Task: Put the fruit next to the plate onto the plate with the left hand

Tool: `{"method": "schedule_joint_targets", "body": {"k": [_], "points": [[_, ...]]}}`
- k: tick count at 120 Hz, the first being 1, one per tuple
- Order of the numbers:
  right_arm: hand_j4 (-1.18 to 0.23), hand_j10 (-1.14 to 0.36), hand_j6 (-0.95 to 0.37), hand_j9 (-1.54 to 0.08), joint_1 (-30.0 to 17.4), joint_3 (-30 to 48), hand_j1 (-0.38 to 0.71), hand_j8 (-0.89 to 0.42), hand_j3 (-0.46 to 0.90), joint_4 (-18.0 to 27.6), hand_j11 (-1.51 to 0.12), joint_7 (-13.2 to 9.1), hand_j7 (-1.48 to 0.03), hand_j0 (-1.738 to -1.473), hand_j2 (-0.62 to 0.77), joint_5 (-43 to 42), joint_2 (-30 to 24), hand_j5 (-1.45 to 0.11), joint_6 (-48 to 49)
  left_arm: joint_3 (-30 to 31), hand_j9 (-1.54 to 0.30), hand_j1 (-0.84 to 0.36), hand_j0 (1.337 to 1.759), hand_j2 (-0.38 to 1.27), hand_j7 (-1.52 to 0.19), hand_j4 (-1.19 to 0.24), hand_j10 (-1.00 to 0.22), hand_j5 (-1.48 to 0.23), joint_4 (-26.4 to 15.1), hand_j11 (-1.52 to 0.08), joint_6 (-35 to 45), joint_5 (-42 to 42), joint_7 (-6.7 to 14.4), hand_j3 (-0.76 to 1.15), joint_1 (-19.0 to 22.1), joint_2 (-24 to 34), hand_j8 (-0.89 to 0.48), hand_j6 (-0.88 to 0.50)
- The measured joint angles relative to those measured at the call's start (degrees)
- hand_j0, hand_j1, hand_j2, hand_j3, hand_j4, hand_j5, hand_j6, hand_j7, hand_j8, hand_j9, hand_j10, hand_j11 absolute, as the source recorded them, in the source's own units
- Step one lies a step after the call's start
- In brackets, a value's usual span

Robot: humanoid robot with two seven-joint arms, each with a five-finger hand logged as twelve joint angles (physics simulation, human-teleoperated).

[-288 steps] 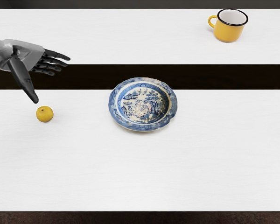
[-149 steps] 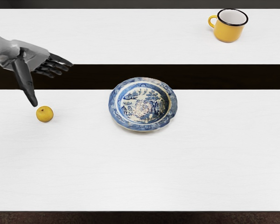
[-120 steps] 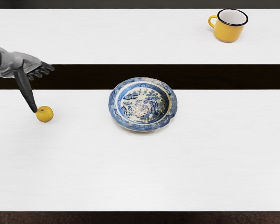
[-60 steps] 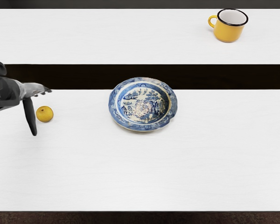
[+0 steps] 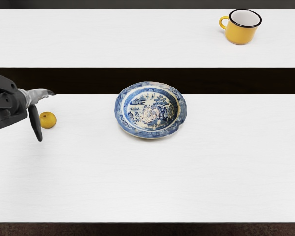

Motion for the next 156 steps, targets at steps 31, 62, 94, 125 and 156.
{"method": "schedule_joint_targets", "body": {"k": [31,62,94,125,156], "points": [[0.0,0.0,0.0,0.0,-0.01,0.0,-0.35,0.0,0.0,0.0,0.0,0.0,0.0,-1.658,0.0,0.0,0.0,0.0,-0.01,-0.48,-0.12,0.23,1.658,0.02,-0.12,-0.1,-0.1,-0.12,3.57,-0.12,2.69,-0.74,0.0,0.0,4.11,-0.36,-0.1,-0.1],[0.0,0.0,0.0,0.0,0.0,0.0,-0.35,0.0,0.0,0.0,0.0,0.0,0.0,-1.658,0.0,0.0,0.0,0.0,-0.01,-2.27,-0.15,0.21,1.658,0.02,-0.15,-0.11,-0.11,-0.15,6.97,-0.15,2.99,-0.45,-0.26,0.0,7.48,-2.07,-0.11,-0.11],[0.0,0.0,0.0,0.0,-0.01,0.0,-0.35,0.0,0.0,0.0,0.0,0.0,0.0,-1.658,0.0,0.0,0.0,0.0,0.0,-2.95,-0.17,0.19,1.658,0.03,-0.17,-0.13,-0.13,-0.17,8.95,-0.17,3.04,-0.39,-0.31,0.0,8.72,-2.48,-0.13,-0.14],[0.0,0.0,0.0,0.0,0.0,0.0,-0.35,0.0,0.0,0.0,0.0,0.0,0.0,-1.658,0.0,0.0,0.0,0.0,0.0,-3.21,-0.24,0.13,1.658,0.04,-0.24,-0.19,-0.19,-0.24,9.2,-0.24,3.01,-0.95,-0.17,0.0,9.33,-3.1,-0.19,-0.19],[0.0,0.0,0.0,0.0,0.0,0.0,-0.35,0.0,0.0,0.0,0.0,0.0,0.0,-1.658,0.0,0.0,0.0,0.0,0.0,-3.73,-0.32,0.06,1.658,0.05,-0.32,-0.24,-0.24,-0.32,9.02,-0.32,2.98,-1.5,-0.09,0.0,8.67,-3.11,-0.24,-0.24]]}}
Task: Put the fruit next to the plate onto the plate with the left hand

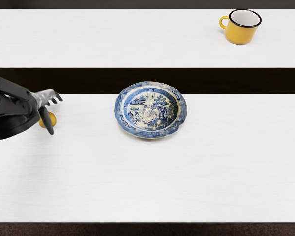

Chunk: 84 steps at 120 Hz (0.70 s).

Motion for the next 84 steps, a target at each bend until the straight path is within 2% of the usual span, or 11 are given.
{"method": "schedule_joint_targets", "body": {"k": [84], "points": [[0.0,0.0,0.0,0.0,0.0,0.0,-0.35,0.0,0.0,0.0,0.0,0.0,0.0,-1.658,0.0,0.0,0.0,0.0,-0.01,0.26,-0.43,-0.05,1.658,0.07,-0.43,-0.33,-0.33,-0.43,-1.36,-0.43,0.04,-0.38,0.57,0.0,-0.48,0.01,-0.33,-0.33]]}}
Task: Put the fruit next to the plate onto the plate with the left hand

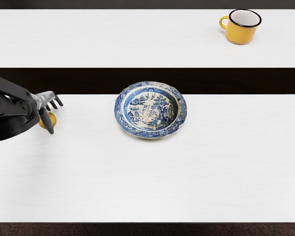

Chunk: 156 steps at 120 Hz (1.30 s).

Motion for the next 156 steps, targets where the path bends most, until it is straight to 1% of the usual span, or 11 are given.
{"method": "schedule_joint_targets", "body": {"k": [69,86,95,100,101,105,106,116,125,153,156], "points": [[0.0,0.0,0.0,0.0,-0.01,0.0,-0.35,0.0,0.0,0.0,0.0,0.0,0.0,-1.658,0.0,0.0,0.0,0.0,0.01,1.62,-0.52,-0.13,1.658,0.08,-0.47,-0.4,-0.4,-0.52,-1.84,-0.52,-0.06,-1.74,0.53,0.0,-0.89,0.35,-0.4,-0.38],[0.0,0.0,0.0,0.0,-0.01,0.0,-0.35,0.0,0.0,0.0,0.0,0.0,0.0,-1.658,0.0,0.0,0.0,0.0,-0.01,1.67,-0.62,-0.23,1.658,0.1,-0.52,-0.49,-0.48,-0.61,-1.84,-0.62,-0.21,-2.46,0.33,0.0,-0.89,0.34,-0.45,-0.34],[0.0,0.0,0.0,0.0,-0.01,0.0,-0.35,0.0,0.0,0.0,0.0,0.0,0.0,-1.658,0.0,0.0,0.0,0.0,-0.02,1.66,-0.69,-0.27,1.658,0.12,-0.6,-0.54,-0.53,-0.67,-1.87,-0.69,-0.32,-3.07,0.36,0.0,-0.89,0.34,-0.46,-0.3],[0.0,0.0,0.0,0.0,-0.01,0.0,-0.35,0.0,0.0,0.0,0.0,0.0,0.0,-1.658,0.0,0.0,0.0,0.0,-0.01,1.64,-0.73,-0.29,1.657,0.15,-0.58,-0.57,-0.56,-0.71,-1.91,-0.73,-0.4,-3.35,0.26,0.0,-0.93,0.42,-0.44,-0.3],[0.0,0.0,0.0,0.0,-0.01,0.0,-0.35,0.0,0.0,0.0,0.0,0.0,0.0,-1.658,0.0,0.0,0.0,0.0,-0.01,1.65,-0.74,-0.29,1.657,0.15,-0.61,-0.58,-0.56,-0.72,-1.93,-0.74,-0.41,-3.45,0.27,0.0,-0.95,0.46,-0.43,-0.31],[0.0,0.0,0.0,0.0,-0.01,0.0,-0.35,0.0,0.0,0.0,0.0,0.0,0.0,-1.658,0.0,0.0,0.0,0.0,0.0,1.66,-0.77,-0.3,1.657,0.19,-0.55,-0.6,-0.59,-0.75,-2.02,-0.77,-0.46,-3.69,0.29,0.0,-1.05,0.52,-0.42,-0.31],[0.0,0.0,0.0,0.0,-0.01,0.0,-0.35,0.0,0.0,0.0,0.0,0.0,0.0,-1.658,0.0,0.0,0.0,0.0,0.0,1.66,-0.78,-0.31,1.657,0.19,-0.68,-0.6,-0.59,-0.76,-2.04,-0.78,-0.48,-3.7,0.68,0.0,-1.09,0.52,-0.41,-0.26],[0.0,0.0,0.0,0.0,0.0,0.0,-0.35,0.0,0.0,0.0,0.0,0.0,0.0,-1.658,0.0,0.0,0.0,0.0,0.0,1.92,-0.84,-0.33,1.656,0.25,-0.77,-0.6,-0.63,-0.82,-2.28,-0.84,-0.56,-4.65,0.88,0.0,-1.35,0.6,-0.38,-0.39],[0.0,0.0,0.0,0.0,0.0,0.0,-0.35,0.0,0.0,0.0,0.0,0.0,0.0,-1.658,0.0,0.0,0.0,0.0,0.0,2.12,-0.87,-0.32,1.656,0.3,-0.83,-0.62,-0.66,-0.86,-2.49,-0.87,-0.59,-5.39,0.96,0.0,-2.04,0.76,-0.41,-0.42],[0.0,0.0,0.0,0.0,0.0,0.0,-0.35,0.0,0.0,0.0,0.0,0.0,0.0,-1.658,0.0,0.0,0.0,0.0,0.0,2.59,-0.94,-0.27,1.654,0.34,-0.91,-0.7,-0.7,-0.92,-3.07,-0.94,-0.66,-6.19,1.0,0.0,-2.37,1.05,-0.47,-0.49],[0.0,0.0,0.0,0.0,0.0,0.0,-0.35,0.0,0.0,0.0,0.0,0.0,0.0,-1.658,0.0,0.0,0.0,0.0,0.0,2.57,-0.95,-0.28,1.654,0.36,-0.93,-0.71,-0.71,-0.93,-3.17,-0.95,-0.72,-6.24,1.01,0.0,-2.37,1.05,-0.51,-0.48]]}}
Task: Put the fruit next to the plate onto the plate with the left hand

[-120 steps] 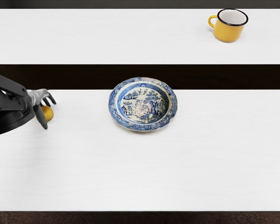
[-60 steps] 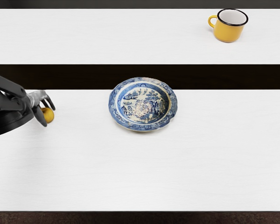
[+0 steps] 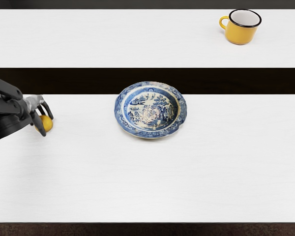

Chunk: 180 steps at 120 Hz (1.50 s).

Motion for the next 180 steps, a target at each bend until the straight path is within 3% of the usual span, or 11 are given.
{"method": "schedule_joint_targets", "body": {"k": [16,42,57,73,86,95,126,155,180], "points": [[0.0,0.0,0.0,0.0,-0.01,0.0,-0.35,0.0,0.0,0.0,0.0,0.0,0.0,-1.658,0.0,0.0,0.0,0.0,0.0,-0.1,-1.02,-0.33,1.653,0.48,-1.01,-0.7,-0.76,-1.02,-0.46,-1.02,-1.6,-1.0,0.02,0.0,-1.0,0.08,-0.45,-0.44],[0.0,0.0,0.0,0.0,0.0,0.0,-0.35,0.0,0.0,0.0,0.0,0.0,0.0,-1.658,0.0,0.0,0.0,0.0,0.01,-1.17,-1.08,-0.3,1.651,0.36,-1.06,-0.69,-0.8,-1.09,-1.17,-1.08,-3.44,-3.39,-0.01,0.0,-2.92,0.36,-0.41,-0.4],[0.0,0.0,0.0,0.0,-0.01,0.0,-0.35,0.0,0.0,0.01,0.0,0.0,0.0,-1.658,0.0,0.0,0.0,0.0,0.0,-2.14,-1.09,-0.28,1.651,0.32,-1.07,-0.69,-0.82,-1.11,-2.52,-1.09,-5.61,-7.1,-0.18,0.0,-8.04,2.83,-0.4,-0.4],[0.0,0.0,0.0,0.0,-0.01,0.0,-0.35,0.0,0.0,0.0,0.0,0.0,0.0,-1.658,0.0,0.0,0.0,0.0,0.0,-2.49,-1.1,-0.35,1.652,0.47,-1.08,-0.66,-0.82,-1.14,-4.0,-1.1,-10.57,-9.75,-0.26,0.0,-12.59,6.34,-0.37,-0.36],[0.0,0.0,0.0,0.0,-0.01,0.0,-0.35,0.0,0.0,0.0,0.0,0.0,0.0,-1.658,0.0,0.0,0.0,0.0,0.0,-2.84,-1.11,-0.32,1.651,0.35,-1.08,-0.66,-0.82,-1.14,-4.45,-1.11,-16.53,-11.7,-0.37,0.0,-15.79,8.85,-0.37,-0.37],[0.0,0.0,0.0,0.0,0.0,0.0,-0.35,0.0,0.0,0.0,0.0,0.0,0.0,-1.658,0.0,0.0,0.0,0.0,0.0,-4.22,-1.11,-0.32,1.651,0.37,-1.08,-0.68,-0.82,-1.13,-4.41,-1.11,-20.6,-12.72,-0.47,0.0,-17.22,9.58,-0.37,-0.37],[0.0,0.0,0.0,0.0,-0.01,0.0,-0.35,0.0,0.0,0.0,0.0,0.0,0.0,-1.658,0.0,0.0,0.0,0.0,0.0,-15.85,-1.12,-0.36,1.65,0.43,-1.09,-0.66,-0.83,-1.16,-3.63,-1.12,-25.33,-13.72,-0.47,0.0,-16.22,10.22,-0.35,-0.34],[0.0,0.0,0.0,0.0,0.0,0.0,-0.35,0.0,0.0,0.0,0.0,0.0,0.0,-1.658,0.0,0.0,0.0,0.0,0.0,-24.82,-1.13,-0.37,1.65,0.42,-1.1,-0.65,-0.84,-1.18,-0.46,-1.13,-25.66,-13.38,-0.38,0.0,-13.89,7.76,-0.34,-0.34],[0.0,0.0,0.0,0.0,-0.01,-0.01,-0.35,0.0,0.0,0.0,0.0,0.0,0.0,-1.658,0.0,0.0,0.0,0.0,0.0,-29.44,-1.13,-0.31,1.651,0.39,-1.1,-0.75,-0.85,-1.18,3.53,-1.13,-25.58,-12.19,-0.42,0.0,-8.42,3.96,-0.37,-0.37]]}}
